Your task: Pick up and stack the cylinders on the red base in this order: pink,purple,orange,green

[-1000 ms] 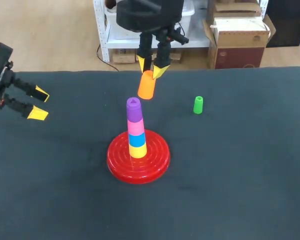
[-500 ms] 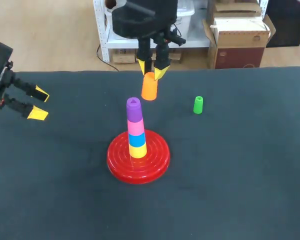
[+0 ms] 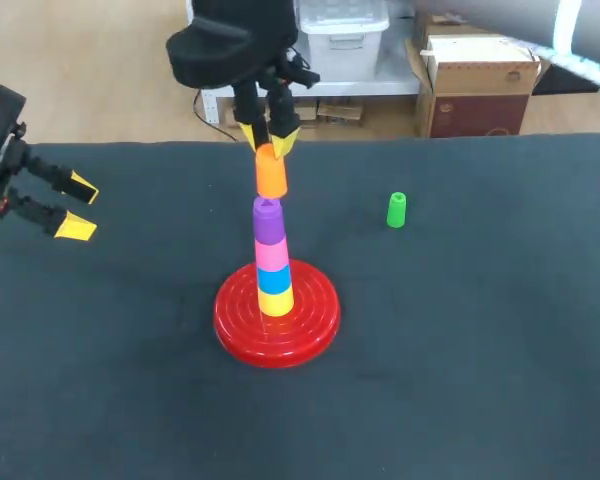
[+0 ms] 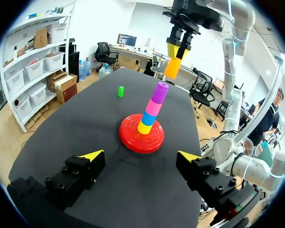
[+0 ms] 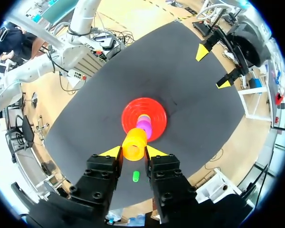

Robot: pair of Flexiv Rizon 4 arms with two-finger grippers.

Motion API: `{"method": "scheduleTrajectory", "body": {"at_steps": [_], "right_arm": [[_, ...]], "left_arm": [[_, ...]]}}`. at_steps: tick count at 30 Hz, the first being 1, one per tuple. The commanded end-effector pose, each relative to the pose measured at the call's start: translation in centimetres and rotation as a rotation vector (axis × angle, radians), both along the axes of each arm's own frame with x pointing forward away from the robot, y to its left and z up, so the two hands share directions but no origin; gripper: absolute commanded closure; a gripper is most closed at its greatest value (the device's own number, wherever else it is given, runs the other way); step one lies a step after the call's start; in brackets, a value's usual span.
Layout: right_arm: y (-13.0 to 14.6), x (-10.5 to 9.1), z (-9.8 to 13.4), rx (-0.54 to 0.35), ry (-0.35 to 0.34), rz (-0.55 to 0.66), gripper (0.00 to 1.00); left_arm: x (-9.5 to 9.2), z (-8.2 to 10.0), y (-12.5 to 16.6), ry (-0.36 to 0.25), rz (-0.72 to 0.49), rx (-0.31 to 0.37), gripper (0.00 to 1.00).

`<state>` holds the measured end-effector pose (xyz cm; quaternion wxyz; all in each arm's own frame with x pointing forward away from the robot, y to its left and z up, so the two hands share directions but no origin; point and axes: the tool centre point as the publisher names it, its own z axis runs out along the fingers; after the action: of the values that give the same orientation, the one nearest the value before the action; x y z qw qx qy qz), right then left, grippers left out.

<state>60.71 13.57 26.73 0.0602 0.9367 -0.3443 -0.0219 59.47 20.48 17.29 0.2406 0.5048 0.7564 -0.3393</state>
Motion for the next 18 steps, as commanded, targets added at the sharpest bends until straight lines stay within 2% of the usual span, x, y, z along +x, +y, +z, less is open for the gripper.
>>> {"method": "scheduleTrajectory", "body": {"at_steps": [1, 10, 18], "right_arm": [[0.5, 0.5, -0.5, -0.026, 0.018, -0.004, 1.00], [0.6, 1.1, -1.6, -0.018, 0.004, -0.055, 1.00], [0.4, 0.7, -2.7, -0.014, 0.015, -0.065, 1.00]], "left_arm": [[0.2, -0.1, 0.1, 0.002, -0.004, 0.001, 0.00], [0.2, -0.1, 0.1, 0.002, -0.004, 0.001, 0.00], [0.2, -0.1, 0.1, 0.002, -0.004, 0.001, 0.00]]}}
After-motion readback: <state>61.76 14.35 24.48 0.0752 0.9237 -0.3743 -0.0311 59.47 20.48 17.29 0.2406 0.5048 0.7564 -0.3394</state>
